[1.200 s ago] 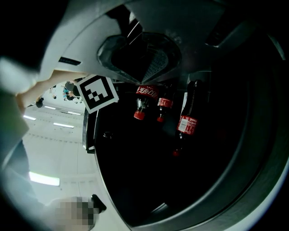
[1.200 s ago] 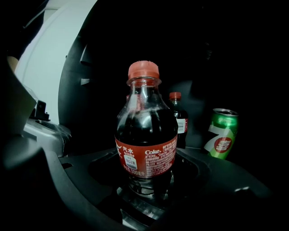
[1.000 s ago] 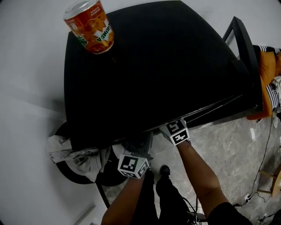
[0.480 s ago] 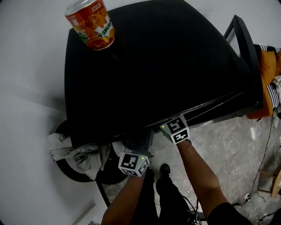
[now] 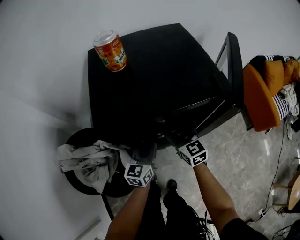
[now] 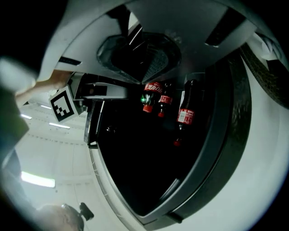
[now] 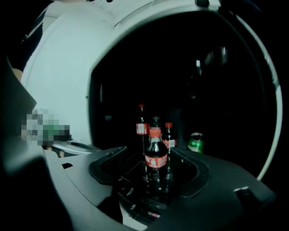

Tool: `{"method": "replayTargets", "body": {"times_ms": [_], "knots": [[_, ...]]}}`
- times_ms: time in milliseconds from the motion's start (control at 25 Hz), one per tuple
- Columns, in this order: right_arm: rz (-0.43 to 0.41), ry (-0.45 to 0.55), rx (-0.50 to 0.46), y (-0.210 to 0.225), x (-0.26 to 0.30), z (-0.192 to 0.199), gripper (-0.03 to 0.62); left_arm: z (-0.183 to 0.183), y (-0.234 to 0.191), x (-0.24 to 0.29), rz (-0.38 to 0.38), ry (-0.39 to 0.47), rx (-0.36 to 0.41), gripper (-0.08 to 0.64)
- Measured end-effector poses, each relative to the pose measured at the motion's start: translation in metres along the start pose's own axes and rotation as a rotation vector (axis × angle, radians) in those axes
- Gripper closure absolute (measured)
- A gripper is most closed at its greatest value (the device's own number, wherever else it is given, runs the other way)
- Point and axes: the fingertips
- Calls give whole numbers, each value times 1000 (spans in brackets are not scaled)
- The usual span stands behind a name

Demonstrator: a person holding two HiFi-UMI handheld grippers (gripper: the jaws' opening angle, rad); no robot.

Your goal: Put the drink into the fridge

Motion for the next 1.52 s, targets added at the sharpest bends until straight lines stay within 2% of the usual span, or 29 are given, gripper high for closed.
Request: {"method": "replayTargets", "body": {"times_ms": [200, 240, 280, 320, 480, 560, 680, 760, 880, 1000, 1240, 1400, 1520], "knots": [[-56, -4, 20, -32, -56, -53, 291, -37, 32, -40, 47, -7, 44, 549], [-45, -4, 24, -37, -68, -64, 337, -48, 41, -48, 62, 2, 50, 549], [-31, 4, 25, -42, -80, -76, 494, -59, 52, -56, 84, 9, 60, 549], [-27, 18, 21, -49, -92, -88, 541, -68, 65, -65, 116, 9, 77, 549], [-86, 57, 9, -91, -138, -128, 554, -99, 118, -109, 274, -25, 164, 549], [-134, 50, 49, -111, -160, -140, 563, -109, 135, -139, 327, -34, 190, 549], [-212, 85, 95, -140, -196, -163, 569, -119, 146, -181, 355, -13, 174, 549], [-263, 103, 72, -168, -222, -172, 569, -120, 149, -208, 368, 3, 142, 549], [-314, 99, 13, -205, -267, -175, 569, -105, 166, -237, 446, -12, 123, 549], [-263, 91, -33, -223, -312, -186, 568, -104, 186, -267, 525, 2, 129, 549], [-90, 129, -72, -267, -371, -218, 568, -126, 186, -356, 544, 81, 141, 551], [-18, 209, -88, -300, -391, -227, 568, -115, 181, -410, 595, 97, 82, 549], [-17, 109, -113, -330, -404, -200, 568, -100, 195, -435, 640, 96, 67, 551]]}}
Point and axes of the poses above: the fingertips, and each gripper's own axes: x forward along the fingers, y to its right, z out of its underside, and after that the axes turned 1 degree about y, right-handed
